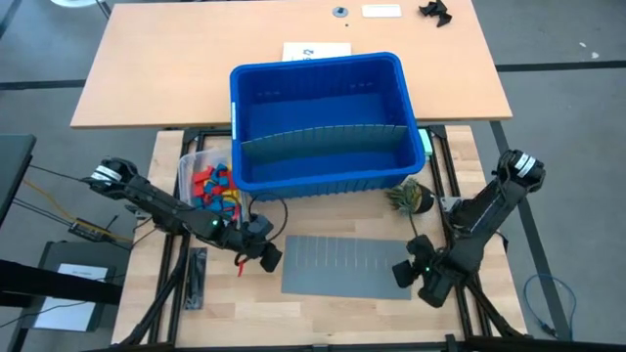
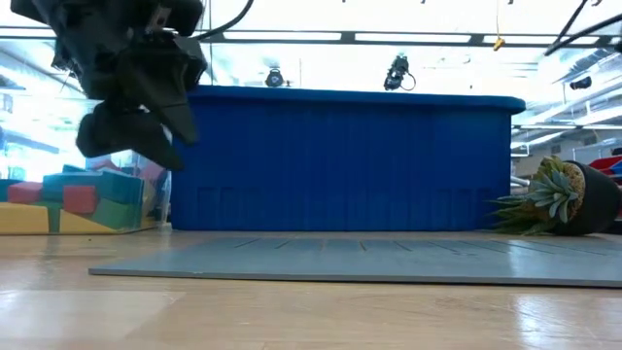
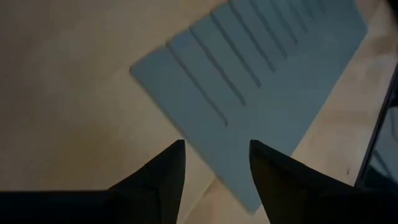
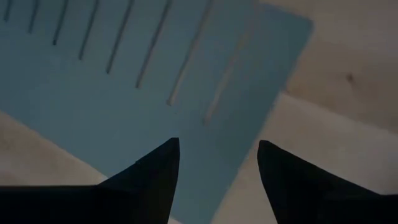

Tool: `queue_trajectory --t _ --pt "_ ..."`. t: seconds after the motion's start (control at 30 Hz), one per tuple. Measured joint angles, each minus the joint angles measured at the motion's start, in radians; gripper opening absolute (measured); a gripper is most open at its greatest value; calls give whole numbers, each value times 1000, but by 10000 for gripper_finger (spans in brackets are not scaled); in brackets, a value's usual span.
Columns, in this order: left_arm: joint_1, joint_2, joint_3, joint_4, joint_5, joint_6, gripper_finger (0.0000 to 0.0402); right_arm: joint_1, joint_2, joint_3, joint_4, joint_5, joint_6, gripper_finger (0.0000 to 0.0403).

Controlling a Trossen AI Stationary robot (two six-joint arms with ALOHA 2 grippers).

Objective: Sort Items/Unsort Items

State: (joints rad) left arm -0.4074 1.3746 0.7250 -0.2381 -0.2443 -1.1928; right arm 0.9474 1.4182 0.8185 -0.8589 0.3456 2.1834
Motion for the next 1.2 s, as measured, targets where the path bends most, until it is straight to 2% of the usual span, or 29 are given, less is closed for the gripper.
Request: queue_trajectory --t 0.13,0.27,0.53,0.67,0.93,1.2 --pt "-26 7 0 -21 -47 -56 186 45 30 0 1 -2 94 215" --pt "-27 49 0 -19 -75 -75 186 55 64 -1 10 -26 96 215" --pt "-26 135 0 28 -23 -76 186 55 118 -1 8 -28 56 211" --pt "-17 158 0 35 -9 -76 186 55 135 -1 10 -36 90 208" --pt "0 160 0 36 26 -72 186 19 135 -1 27 -50 125 209" --pt "33 160 0 50 29 -41 186 -58 135 -1 11 -15 62 203"
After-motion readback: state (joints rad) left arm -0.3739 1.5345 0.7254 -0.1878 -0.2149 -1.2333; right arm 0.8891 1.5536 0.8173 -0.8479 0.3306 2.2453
